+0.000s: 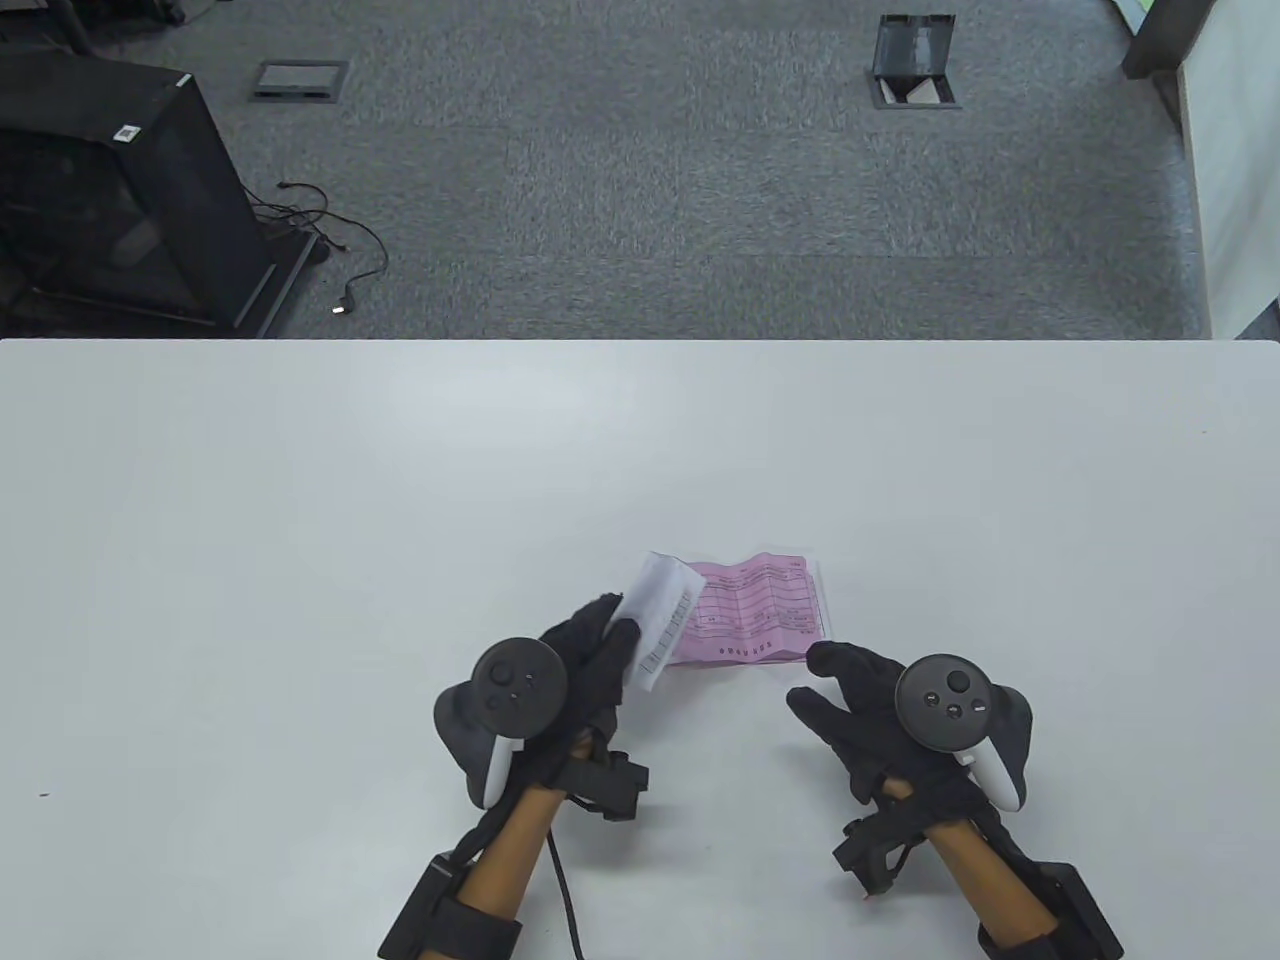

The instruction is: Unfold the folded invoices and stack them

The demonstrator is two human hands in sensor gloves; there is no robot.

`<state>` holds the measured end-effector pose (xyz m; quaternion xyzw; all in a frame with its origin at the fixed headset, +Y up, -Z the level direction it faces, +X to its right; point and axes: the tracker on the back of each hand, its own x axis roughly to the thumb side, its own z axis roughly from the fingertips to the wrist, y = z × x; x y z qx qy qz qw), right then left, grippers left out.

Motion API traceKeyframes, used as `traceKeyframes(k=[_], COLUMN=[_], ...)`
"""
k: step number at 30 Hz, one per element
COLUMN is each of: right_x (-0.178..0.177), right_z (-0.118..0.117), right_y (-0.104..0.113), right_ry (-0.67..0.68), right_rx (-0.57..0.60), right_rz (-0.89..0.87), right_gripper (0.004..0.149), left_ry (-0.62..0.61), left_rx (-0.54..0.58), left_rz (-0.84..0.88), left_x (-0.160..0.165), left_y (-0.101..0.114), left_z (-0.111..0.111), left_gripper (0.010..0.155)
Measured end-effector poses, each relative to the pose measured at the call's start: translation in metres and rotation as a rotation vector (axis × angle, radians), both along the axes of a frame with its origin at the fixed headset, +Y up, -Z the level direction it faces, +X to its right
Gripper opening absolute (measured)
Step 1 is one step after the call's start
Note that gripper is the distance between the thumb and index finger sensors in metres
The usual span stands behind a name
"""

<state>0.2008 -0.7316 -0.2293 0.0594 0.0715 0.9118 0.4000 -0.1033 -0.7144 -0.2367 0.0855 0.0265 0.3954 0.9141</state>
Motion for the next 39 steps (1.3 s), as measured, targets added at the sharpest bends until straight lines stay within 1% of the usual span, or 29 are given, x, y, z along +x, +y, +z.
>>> traceKeyframes(k=[2,4,6,9,13,14,16,19,21,23,24,27,29,30,32,34,39], right_x=[-0.006,-0.012,-0.016,-0.02,-0.018,-0.017,-0.015,-0.014,-0.014,-0.014,-0.014,-0.014,-0.014,-0.014,-0.013,-0.012,-0.01], right_z=[0.002,0.005,0.008,0.009,0.008,0.007,0.007,0.006,0.006,0.006,0.007,0.007,0.007,0.007,0.007,0.007,0.007], right_y=[-0.004,-0.01,-0.015,-0.022,-0.027,-0.028,-0.03,-0.032,-0.031,-0.03,-0.029,-0.029,-0.029,-0.029,-0.029,-0.029,-0.029], right_ry=[0.028,0.051,0.049,0.019,-0.024,-0.035,-0.057,-0.078,-0.081,-0.072,-0.07,-0.065,-0.067,-0.068,-0.078,-0.085,-0.097], right_rx=[-0.044,-0.113,-0.171,-0.196,-0.184,-0.178,-0.17,-0.159,-0.147,-0.135,-0.132,-0.129,-0.122,-0.119,-0.115,-0.11,-0.109], right_rz=[-0.074,-0.184,-0.267,-0.299,-0.275,-0.273,-0.272,-0.274,-0.269,-0.264,-0.265,-0.267,-0.259,-0.257,-0.255,-0.251,-0.247], right_gripper=[0.081,0.086,0.087,0.087,0.08,0.077,0.065,0.047,0.042,0.041,0.041,0.041,0.041,0.041,0.041,0.041,0.041], left_ry=[-0.024,-0.063,-0.1,-0.148,-0.183,-0.196,-0.21,-0.235,-0.232,-0.232,-0.242,-0.26,-0.263,-0.265,-0.269,-0.287,-0.352], left_rx=[0.009,0.007,0.015,-0.024,-0.028,-0.023,-0.012,-0.026,-0.015,0.034,0.074,0.199,0.278,0.306,0.329,0.313,0.232], left_rz=[-0.001,-0.021,0.001,0.033,0.015,0.003,-0.009,0.024,0.011,-0.063,-0.096,-0.202,-0.274,-0.31,-0.325,-0.336,-0.285], left_x=[0.012,0.024,0.033,0.043,0.052,0.054,0.056,0.059,0.06,0.061,0.062,0.063,0.064,0.064,0.064,0.064,0.061], left_y=[-0.009,-0.017,-0.024,-0.034,-0.039,-0.04,-0.04,-0.043,-0.042,-0.039,-0.037,-0.028,-0.024,-0.023,-0.022,-0.024,-0.032], left_z=[0.006,0.01,0.013,0.018,0.023,0.025,0.027,0.029,0.031,0.032,0.034,0.039,0.044,0.046,0.05,0.051,0.048], left_gripper=[0.042,0.042,0.042,0.043,0.043,0.043,0.043,0.044,0.05,0.062,0.07,0.08,0.078,0.074,0.06,0.043,0.044])
